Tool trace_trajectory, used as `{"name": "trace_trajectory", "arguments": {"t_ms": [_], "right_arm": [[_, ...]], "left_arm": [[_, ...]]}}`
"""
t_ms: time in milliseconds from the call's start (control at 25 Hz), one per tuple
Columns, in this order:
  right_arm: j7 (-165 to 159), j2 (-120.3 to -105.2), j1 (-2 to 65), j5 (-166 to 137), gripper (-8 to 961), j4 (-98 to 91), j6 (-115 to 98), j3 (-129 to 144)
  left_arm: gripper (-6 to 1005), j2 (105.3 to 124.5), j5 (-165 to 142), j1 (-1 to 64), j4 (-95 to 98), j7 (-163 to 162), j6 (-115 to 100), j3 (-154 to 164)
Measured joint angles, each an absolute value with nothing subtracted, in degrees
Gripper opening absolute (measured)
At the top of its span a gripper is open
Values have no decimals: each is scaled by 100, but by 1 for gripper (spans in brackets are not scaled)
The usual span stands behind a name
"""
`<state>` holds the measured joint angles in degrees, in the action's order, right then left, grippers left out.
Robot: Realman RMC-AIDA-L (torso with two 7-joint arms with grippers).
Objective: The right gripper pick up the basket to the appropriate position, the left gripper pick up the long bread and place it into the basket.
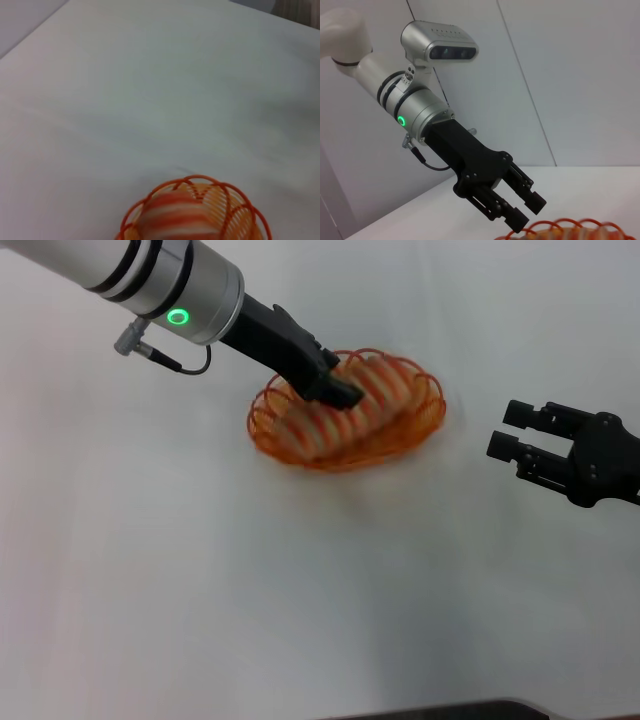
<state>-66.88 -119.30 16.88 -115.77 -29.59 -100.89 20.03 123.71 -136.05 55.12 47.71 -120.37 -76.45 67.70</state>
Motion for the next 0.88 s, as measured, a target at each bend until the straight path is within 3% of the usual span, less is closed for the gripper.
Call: {"name": "trace_trajectory", "arguments": {"t_ms": [200,440,880], "right_arm": [[-6688,-11934,1707,-11557,583,-2959,-10089,2004],[-6692,-11928,1748,-11554,583,-2953,-10089,2004],[-6688,-11931,1880,-11552,583,-2953,-9971,2006]], "left_arm": [[582,12377,-13526,5406,4838,-12014,-7697,6525],[737,12332,-12094,4485,5012,-11053,-7888,5566],[726,12047,-11186,2851,4016,-9129,-9192,3375]]}}
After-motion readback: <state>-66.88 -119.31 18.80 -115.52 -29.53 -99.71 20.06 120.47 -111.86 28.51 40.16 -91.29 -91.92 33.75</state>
